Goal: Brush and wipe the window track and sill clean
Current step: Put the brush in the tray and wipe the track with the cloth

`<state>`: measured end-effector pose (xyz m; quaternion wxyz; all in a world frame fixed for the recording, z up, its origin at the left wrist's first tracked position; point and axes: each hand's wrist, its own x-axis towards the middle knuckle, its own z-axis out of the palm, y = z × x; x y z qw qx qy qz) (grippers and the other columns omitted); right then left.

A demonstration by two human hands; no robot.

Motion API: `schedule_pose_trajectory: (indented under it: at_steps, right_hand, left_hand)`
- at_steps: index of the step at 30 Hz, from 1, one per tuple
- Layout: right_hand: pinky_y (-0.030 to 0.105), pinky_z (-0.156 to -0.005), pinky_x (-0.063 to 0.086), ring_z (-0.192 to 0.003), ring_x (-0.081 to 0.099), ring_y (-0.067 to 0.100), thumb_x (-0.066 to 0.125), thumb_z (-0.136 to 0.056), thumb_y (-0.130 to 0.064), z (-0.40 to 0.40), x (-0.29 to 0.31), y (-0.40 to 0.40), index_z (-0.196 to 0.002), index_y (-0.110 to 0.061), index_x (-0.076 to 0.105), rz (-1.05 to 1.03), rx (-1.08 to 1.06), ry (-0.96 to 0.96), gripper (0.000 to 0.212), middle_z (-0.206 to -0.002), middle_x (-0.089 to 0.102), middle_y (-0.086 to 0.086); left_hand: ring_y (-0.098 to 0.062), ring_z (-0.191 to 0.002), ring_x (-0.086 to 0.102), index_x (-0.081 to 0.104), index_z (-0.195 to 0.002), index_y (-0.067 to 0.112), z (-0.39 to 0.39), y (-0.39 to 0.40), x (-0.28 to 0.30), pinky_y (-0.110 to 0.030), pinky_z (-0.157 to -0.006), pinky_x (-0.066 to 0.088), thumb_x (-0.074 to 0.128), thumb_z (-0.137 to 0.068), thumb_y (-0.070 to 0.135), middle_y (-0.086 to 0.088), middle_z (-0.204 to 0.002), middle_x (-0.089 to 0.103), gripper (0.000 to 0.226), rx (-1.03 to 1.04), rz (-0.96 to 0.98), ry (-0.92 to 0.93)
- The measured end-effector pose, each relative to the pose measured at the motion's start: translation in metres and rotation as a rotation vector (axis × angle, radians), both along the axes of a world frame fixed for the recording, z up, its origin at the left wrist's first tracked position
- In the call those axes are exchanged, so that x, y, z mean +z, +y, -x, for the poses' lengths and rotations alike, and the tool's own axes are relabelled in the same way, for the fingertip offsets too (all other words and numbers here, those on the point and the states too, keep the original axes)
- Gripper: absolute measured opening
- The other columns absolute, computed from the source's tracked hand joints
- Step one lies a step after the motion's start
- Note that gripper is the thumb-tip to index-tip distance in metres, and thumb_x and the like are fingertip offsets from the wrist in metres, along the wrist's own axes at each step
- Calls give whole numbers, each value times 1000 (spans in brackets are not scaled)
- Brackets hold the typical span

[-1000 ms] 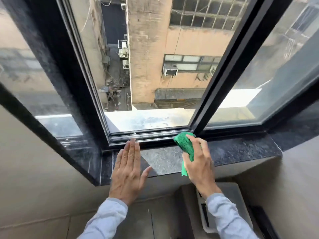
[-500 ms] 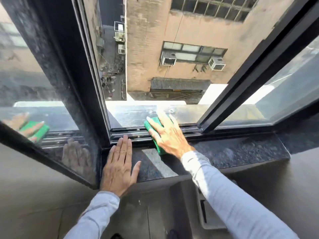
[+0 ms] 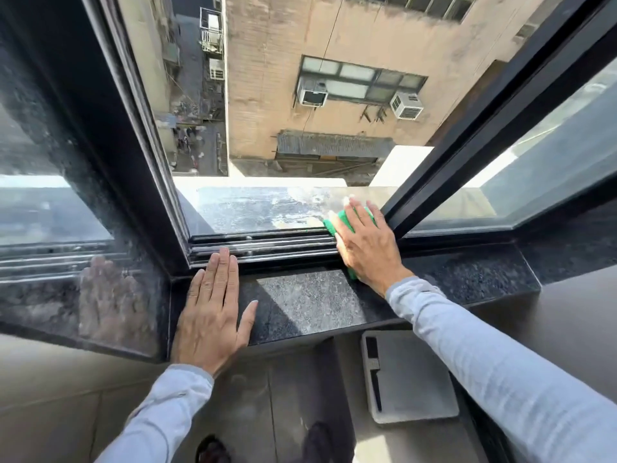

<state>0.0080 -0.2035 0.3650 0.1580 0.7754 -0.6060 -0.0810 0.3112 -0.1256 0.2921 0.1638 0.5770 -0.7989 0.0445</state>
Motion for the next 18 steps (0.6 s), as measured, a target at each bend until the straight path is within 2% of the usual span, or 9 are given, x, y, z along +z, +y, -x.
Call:
schedule_pose_trajectory:
  at_steps: [3, 6, 8, 11, 14, 18]
  right_hand:
    - [47, -122, 34, -140, 47, 38, 44, -101, -20, -6, -5, 2, -145, -11, 48, 20, 9, -143, 45, -145, 54, 19]
    - [48, -122, 35, -138, 51, 37, 56, -97, -7, -21, -18, 4, -135, -8, 57, 89, -115, -467, 38, -143, 58, 18]
    - [46, -120, 38, -134, 57, 37, 58, -97, -4, -33, -19, 6, -129, -5, 61, 136, -196, -670, 32, -140, 63, 19]
    - [38, -115, 37, -129, 59, 38, 54, -100, -7, -60, -7, 9, -129, -2, 63, 107, -206, -863, 32, -136, 66, 21]
    - [39, -125, 30, -145, 48, 29, 50, -102, -15, -100, 0, 11, -141, -6, 59, -22, -130, -889, 41, -152, 56, 16]
    - [45, -125, 27, -147, 45, 29, 50, -102, -31, -115, -9, 11, -143, -22, 58, -12, 100, -631, 43, -156, 53, 9]
  left_hand:
    - [-37, -158, 29, 29, -160, -7, 0, 0, 0, -52, -127, 27, 33, -105, 46, -25, -171, 26, 76, 1, 2, 2]
    - [-37, -159, 27, 28, -160, -7, 1, 0, 2, -51, -128, 24, 33, -105, 46, -26, -171, 25, 77, 4, 6, -7]
    - [-37, -159, 26, 27, -160, -7, 1, 0, 2, -50, -129, 23, 33, -105, 46, -25, -171, 23, 77, 0, 4, -7]
    - [-36, -159, 26, 25, -161, -7, 1, -1, 1, -50, -129, 24, 33, -105, 46, -25, -172, 22, 77, -2, 2, -18]
    - [-36, -160, 24, 24, -162, -6, 2, -1, 0, -51, -129, 24, 32, -105, 46, -24, -172, 20, 77, -8, 4, -26]
    - [-37, -160, 24, 24, -162, -6, 0, -1, 1, -52, -129, 25, 31, -106, 47, -24, -172, 20, 77, -13, 9, -30]
